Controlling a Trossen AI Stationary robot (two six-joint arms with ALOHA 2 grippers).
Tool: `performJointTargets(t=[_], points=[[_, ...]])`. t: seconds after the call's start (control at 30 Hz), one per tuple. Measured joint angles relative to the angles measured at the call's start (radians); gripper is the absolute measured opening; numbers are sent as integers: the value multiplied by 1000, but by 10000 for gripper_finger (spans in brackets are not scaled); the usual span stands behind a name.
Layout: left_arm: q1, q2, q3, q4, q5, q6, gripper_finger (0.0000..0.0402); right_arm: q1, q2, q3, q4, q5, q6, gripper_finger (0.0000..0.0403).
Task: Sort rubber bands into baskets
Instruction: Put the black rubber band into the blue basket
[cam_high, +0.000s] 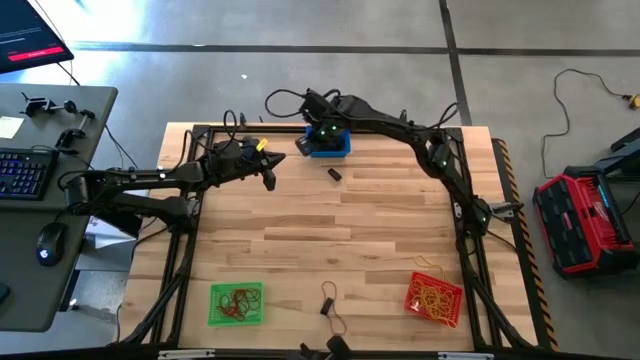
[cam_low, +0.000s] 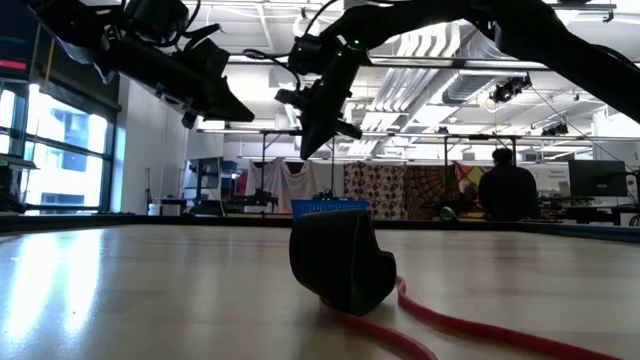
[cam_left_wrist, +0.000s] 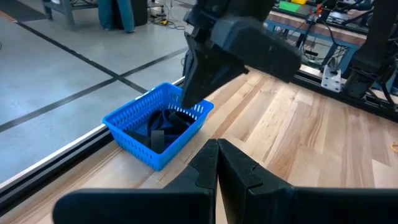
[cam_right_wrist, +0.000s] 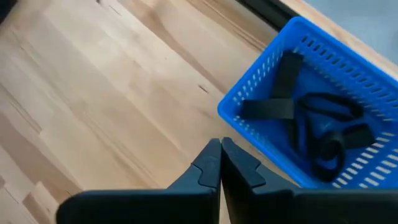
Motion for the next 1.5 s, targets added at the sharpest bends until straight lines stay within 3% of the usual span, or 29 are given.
performJointTargets(t=[0.43,0.73,1.0,1.23,1.37,1.5], points=[[-21,0,0,0,20,0,0,91,-39,-227,115,8,88,0],[-29,0,0,-3,107,1,0,146,-265,-559,267,57,245,0],[-31,0,0,-11,257,35,0,333,-496,-888,436,150,518,0],[-31,0,0,-31,296,40,0,542,-537,-934,405,158,617,0],[-31,0,0,-30,309,78,0,618,-539,-933,401,95,567,0],[-31,10,0,-31,304,21,0,669,-539,-933,376,13,449,0]])
